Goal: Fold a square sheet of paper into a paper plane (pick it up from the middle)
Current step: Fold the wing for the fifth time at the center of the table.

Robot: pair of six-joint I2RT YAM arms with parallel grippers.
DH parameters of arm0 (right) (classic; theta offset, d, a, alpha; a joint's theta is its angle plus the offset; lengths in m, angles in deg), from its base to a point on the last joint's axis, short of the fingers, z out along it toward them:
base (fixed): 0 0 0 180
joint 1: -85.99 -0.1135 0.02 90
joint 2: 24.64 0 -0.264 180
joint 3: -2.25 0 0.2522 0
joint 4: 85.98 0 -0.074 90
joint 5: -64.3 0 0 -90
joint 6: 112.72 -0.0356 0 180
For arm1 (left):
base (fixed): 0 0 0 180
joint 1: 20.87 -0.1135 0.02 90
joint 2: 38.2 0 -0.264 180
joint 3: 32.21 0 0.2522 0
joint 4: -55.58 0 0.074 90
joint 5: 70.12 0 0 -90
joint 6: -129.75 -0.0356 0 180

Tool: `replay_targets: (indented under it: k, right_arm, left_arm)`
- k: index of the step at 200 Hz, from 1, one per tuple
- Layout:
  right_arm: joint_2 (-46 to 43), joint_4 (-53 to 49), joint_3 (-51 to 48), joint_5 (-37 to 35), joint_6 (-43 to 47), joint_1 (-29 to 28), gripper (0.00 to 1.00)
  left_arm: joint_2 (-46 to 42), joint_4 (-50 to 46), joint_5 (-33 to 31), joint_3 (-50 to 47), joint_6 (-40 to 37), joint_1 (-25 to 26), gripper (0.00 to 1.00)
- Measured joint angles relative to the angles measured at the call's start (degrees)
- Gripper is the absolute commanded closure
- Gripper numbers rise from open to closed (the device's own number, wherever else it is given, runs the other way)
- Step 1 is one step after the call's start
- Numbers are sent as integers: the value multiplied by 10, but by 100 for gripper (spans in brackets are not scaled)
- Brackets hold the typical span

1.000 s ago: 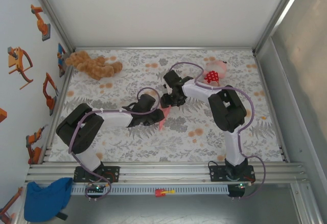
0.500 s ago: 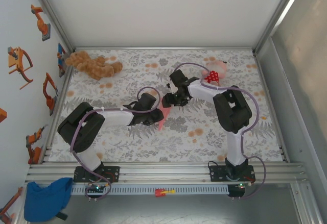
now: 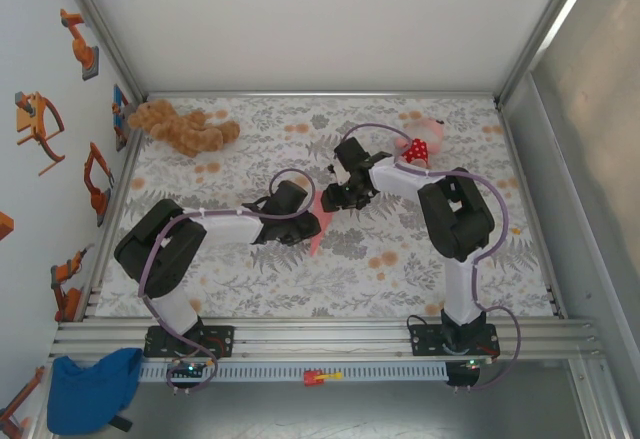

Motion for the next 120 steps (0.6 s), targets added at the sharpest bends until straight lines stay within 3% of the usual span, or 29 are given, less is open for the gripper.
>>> replay_targets:
  k: [120]
  right_arm:
    - [-2, -3, 1, -12, -9, -1, 53]
  left_arm:
    - [20, -54, -1, 35, -1, 1, 74]
